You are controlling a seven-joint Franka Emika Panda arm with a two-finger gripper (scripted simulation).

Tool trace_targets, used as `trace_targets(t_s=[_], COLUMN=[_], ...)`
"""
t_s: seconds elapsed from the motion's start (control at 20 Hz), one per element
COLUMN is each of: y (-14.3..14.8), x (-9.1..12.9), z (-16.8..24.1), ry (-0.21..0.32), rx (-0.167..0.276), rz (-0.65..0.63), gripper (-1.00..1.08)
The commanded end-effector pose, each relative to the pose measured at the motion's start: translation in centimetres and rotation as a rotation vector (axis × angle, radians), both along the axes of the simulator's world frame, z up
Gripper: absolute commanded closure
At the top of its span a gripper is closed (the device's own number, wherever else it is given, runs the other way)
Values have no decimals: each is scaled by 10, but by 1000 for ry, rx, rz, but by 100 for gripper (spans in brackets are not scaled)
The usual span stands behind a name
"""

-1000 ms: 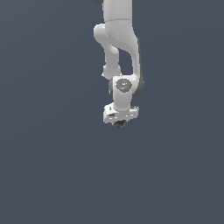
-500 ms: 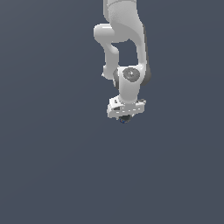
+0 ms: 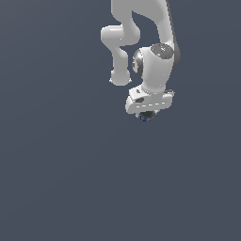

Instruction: Pick up the object and move it to a goal position.

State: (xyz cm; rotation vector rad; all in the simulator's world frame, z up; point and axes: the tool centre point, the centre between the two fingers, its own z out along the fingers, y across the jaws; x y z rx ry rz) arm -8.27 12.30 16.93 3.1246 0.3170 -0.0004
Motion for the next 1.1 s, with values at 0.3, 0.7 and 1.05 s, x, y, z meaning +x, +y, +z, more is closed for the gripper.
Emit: trace_targets(t_s=[0.3,0.7,1.05], y=[40,63,69], x=[3,6,8], z=[82,127,138], ry=[0,0,0], rx=[0,1,1], rz=[0,0,-1], gripper=[108,108,108])
